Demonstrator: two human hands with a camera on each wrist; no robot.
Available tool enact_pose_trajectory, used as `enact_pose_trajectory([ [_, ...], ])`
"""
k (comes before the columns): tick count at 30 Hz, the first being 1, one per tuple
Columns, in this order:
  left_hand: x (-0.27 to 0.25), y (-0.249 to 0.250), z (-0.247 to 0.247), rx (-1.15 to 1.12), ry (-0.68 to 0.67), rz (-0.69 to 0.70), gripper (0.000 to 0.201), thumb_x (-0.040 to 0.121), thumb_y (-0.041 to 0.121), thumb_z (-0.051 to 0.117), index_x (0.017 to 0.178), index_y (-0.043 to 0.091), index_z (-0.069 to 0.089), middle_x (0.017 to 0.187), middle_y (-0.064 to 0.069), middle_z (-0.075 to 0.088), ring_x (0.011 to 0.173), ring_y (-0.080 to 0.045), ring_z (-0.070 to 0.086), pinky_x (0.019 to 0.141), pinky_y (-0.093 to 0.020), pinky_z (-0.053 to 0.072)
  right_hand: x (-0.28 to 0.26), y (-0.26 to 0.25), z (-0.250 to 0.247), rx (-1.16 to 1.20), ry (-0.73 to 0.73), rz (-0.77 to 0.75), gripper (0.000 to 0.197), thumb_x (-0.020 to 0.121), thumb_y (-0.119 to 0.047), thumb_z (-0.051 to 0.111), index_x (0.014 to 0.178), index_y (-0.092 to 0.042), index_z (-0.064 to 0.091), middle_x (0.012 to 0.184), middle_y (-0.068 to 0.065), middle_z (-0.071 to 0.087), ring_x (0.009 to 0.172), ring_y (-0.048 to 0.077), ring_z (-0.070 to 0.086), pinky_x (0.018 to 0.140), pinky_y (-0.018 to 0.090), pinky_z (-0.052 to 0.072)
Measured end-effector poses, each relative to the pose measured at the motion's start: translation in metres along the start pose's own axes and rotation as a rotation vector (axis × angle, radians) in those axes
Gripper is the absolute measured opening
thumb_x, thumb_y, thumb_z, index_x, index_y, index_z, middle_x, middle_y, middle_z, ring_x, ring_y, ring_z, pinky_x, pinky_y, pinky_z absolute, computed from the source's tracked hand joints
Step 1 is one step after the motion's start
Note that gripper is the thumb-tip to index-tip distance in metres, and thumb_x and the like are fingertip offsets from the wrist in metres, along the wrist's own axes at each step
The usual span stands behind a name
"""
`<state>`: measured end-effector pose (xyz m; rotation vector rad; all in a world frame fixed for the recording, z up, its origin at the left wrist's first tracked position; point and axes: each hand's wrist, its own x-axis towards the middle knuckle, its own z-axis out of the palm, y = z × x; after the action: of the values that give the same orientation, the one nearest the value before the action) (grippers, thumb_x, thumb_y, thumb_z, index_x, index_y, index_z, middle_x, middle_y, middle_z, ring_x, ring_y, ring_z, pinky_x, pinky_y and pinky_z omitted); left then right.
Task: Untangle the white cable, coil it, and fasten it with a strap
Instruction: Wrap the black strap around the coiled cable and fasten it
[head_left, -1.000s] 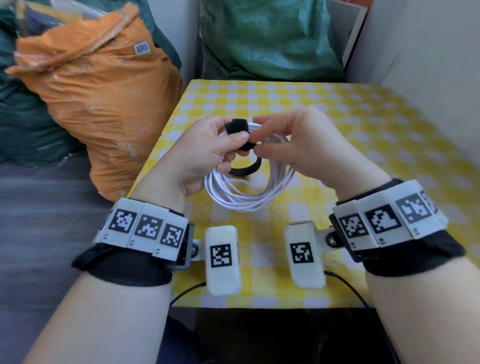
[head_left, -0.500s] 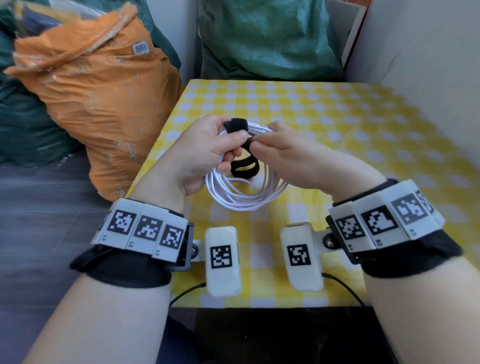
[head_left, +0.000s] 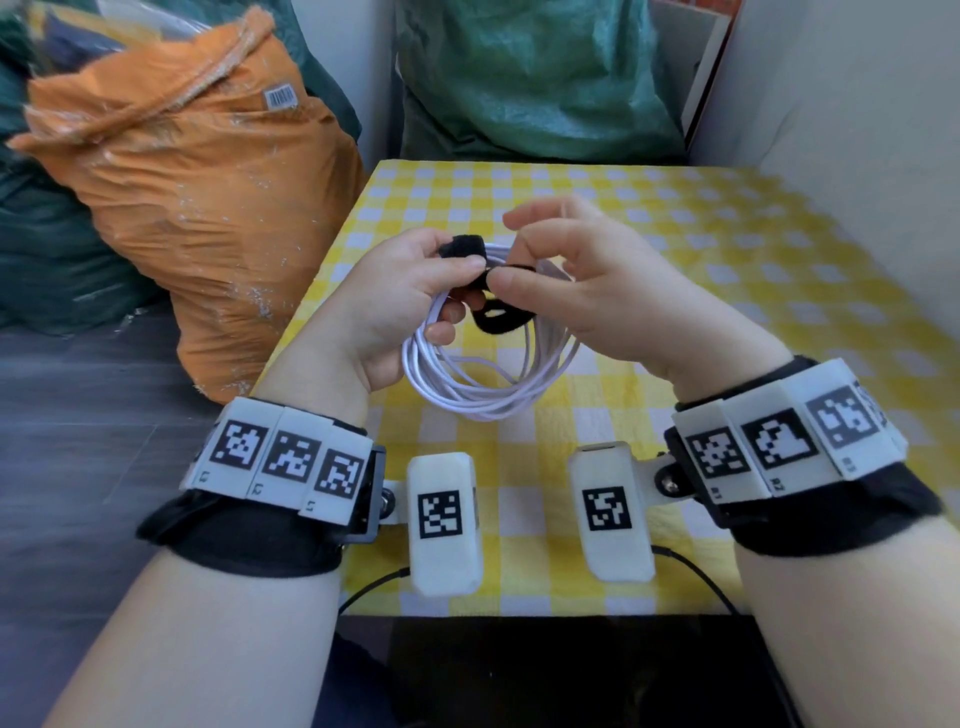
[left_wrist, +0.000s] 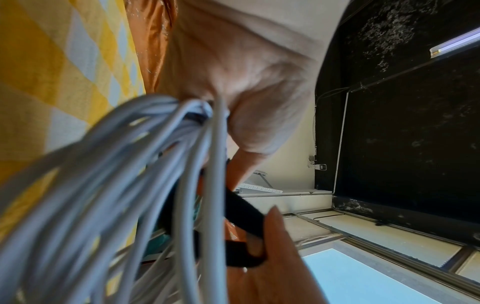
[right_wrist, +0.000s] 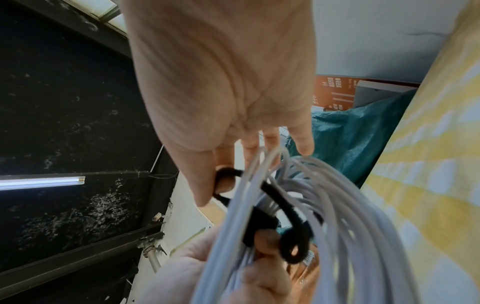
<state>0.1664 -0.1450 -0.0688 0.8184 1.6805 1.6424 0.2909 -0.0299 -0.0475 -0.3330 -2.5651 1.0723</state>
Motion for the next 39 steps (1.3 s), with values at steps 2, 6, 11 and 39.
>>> enact_pose_trajectory([
  [2,0.000,0.000,-0.001,-0.017,0.007,-0.018,0.021,0.096,0.006,0.045,0.115,0.005,0.053,0.071,-0.009,0.049,0.053,-0.012,0.040,0.035,-0.017,0.027,-0.001,-0.002,-0.002,0.039,0.021,-0.044,0.025,0.090,-0.031,0.061,0.068,-0.019,0.057,0.117,-0.005,0.046,0.105,-0.002,0.044,0.082,-0.001,0.030],
  [6,-0.001,-0.001,-0.004,0.011,-0.021,-0.048,0.026,0.094,0.002,0.042,0.117,0.008,0.053,0.071,-0.011,0.046,0.053,-0.016,0.035,0.036,-0.020,0.021,-0.002,-0.006,-0.004,0.277,0.010,-0.120,0.043,0.089,-0.034,0.054,0.068,0.003,0.050,0.070,0.013,0.050,0.066,0.025,0.048,0.066,0.026,0.040],
  [11,-0.005,0.000,-0.005,0.087,-0.110,-0.061,0.020,0.091,0.002,0.040,0.095,0.013,0.056,0.064,-0.011,0.047,0.048,-0.017,0.032,0.036,-0.023,0.020,-0.004,-0.008,-0.007,0.425,-0.050,-0.115,0.028,0.096,-0.025,0.046,0.071,-0.012,0.048,0.053,-0.007,0.039,0.051,0.012,0.035,0.070,0.048,0.044],
  [39,-0.009,0.000,-0.004,-0.056,-0.224,0.104,0.027,0.079,0.009,0.062,0.105,0.007,0.055,0.063,0.001,0.049,0.049,-0.009,0.035,0.038,-0.019,0.022,0.003,0.012,-0.007,0.176,0.137,0.253,0.015,0.089,-0.029,0.062,0.080,-0.017,0.065,0.068,-0.003,0.060,0.056,0.009,0.047,0.054,0.023,0.039],
])
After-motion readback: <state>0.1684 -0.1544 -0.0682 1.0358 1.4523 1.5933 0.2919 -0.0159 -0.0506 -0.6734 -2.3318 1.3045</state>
